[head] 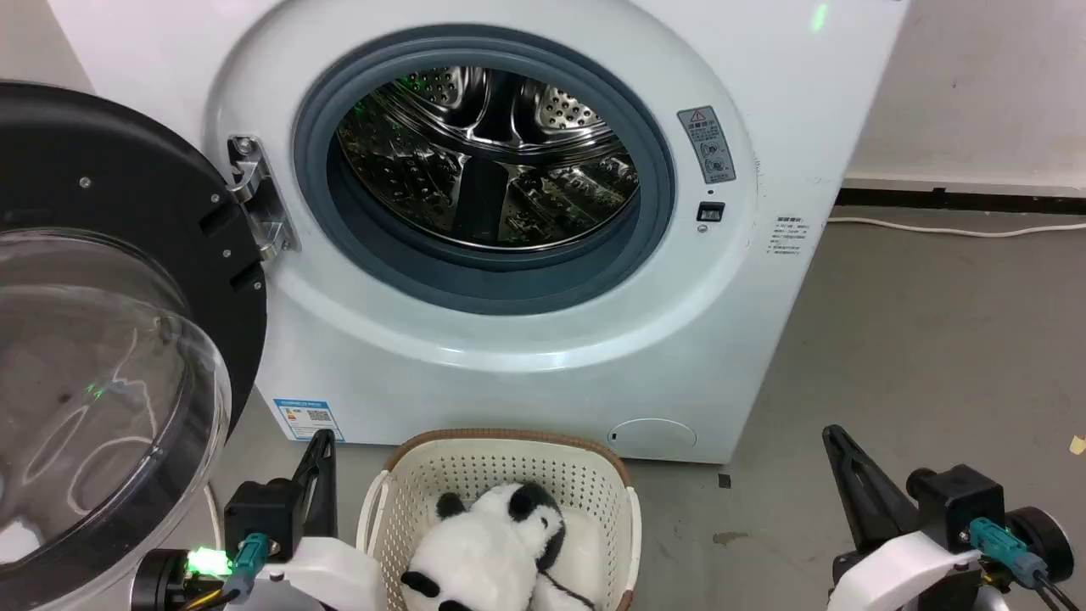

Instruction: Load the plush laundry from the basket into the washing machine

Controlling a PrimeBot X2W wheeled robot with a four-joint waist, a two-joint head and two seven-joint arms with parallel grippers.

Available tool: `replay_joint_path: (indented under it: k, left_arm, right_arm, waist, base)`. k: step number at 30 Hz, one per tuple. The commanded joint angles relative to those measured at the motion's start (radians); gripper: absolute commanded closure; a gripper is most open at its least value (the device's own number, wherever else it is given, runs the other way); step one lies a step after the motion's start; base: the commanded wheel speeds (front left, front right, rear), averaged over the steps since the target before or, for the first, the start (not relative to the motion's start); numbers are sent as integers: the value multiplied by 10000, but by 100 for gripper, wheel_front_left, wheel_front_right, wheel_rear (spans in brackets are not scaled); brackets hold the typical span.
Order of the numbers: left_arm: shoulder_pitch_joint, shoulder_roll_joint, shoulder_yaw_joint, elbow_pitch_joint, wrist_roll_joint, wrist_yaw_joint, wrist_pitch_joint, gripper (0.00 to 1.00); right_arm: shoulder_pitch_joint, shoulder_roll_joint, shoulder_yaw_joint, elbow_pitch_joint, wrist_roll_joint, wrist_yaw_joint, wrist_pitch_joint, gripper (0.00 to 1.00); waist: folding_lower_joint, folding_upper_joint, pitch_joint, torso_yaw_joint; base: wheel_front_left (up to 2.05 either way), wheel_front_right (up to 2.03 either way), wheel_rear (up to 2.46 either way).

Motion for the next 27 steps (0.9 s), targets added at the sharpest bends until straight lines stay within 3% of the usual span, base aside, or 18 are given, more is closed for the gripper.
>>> replay_joint_path:
  k: [1,27]
  left_arm:
    - [-153,1,1,-43,16,-43,3,100]
    - [-153,1,1,-43,16,-43,3,100]
  right_arm:
    - [-116,13,-7,-47,-60,-9,14,100]
    - [-116,13,-7,-47,-60,-9,14,100]
  waist:
    - [0,0,0,0]
    - [0,0,0,0]
  base:
    - [0,0,0]
    - [0,0,0]
